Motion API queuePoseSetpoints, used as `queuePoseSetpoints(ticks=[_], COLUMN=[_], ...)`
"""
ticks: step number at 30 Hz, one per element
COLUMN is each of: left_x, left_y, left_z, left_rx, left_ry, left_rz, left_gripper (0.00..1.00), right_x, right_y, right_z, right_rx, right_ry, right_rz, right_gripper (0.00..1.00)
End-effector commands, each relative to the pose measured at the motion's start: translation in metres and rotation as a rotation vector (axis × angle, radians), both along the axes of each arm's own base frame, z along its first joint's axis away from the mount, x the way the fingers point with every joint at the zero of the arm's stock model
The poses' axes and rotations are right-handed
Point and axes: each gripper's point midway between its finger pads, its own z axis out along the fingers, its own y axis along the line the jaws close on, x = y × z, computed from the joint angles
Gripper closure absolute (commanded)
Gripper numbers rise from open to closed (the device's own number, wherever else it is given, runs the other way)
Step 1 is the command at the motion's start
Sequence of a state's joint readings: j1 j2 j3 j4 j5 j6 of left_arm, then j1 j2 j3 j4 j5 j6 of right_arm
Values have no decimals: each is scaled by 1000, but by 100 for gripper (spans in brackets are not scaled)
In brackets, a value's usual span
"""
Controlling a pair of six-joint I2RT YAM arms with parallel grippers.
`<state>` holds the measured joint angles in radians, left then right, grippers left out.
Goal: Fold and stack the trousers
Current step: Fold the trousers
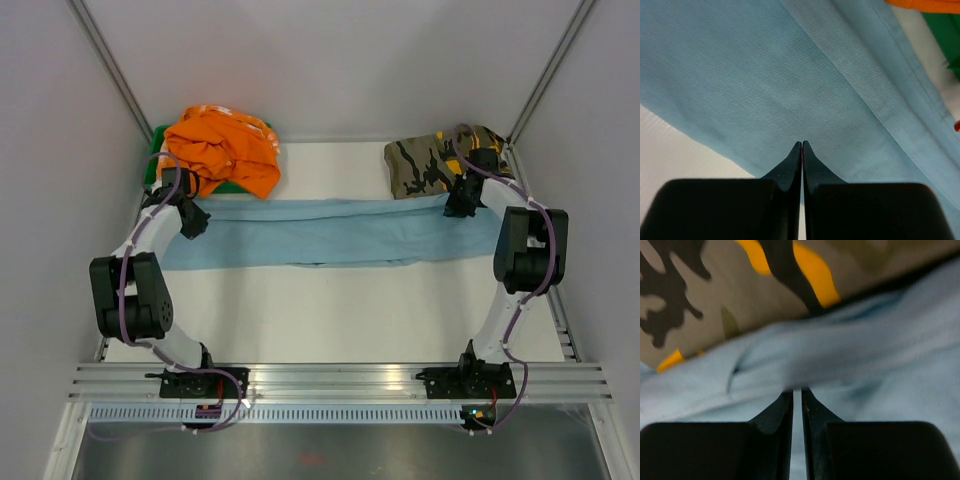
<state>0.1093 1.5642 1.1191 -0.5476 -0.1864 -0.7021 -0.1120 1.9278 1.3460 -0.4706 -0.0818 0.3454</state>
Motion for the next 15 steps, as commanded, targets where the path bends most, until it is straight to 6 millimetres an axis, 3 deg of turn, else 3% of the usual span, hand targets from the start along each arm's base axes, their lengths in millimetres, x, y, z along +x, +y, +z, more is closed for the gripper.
queuePoseSetpoints(ticks=[1,6,9,10,15], left_x=[24,29,50,55,89], left_y=[-2,1,0,-1,1], left_z=[-4,-28,-26,-33,-30], left_rx=[-18,-11,-23,-29,-34], left_ry=[-14,60,25,34,11], left_rz=[-3,4,-5,-6,-5], left_gripper=[98,98,98,98,98], right_x=[53,92,110,114,124], right_y=[-9,-13,-14,-14,-13], right_z=[24,30,29,30,41], right_rx=[-33,-40,-38,-38,-38], right_ry=[-116,-168,-187,-193,-214], right_rz=[-25,-38,-39,-39,-21], right_gripper=[84,83,83,83,80])
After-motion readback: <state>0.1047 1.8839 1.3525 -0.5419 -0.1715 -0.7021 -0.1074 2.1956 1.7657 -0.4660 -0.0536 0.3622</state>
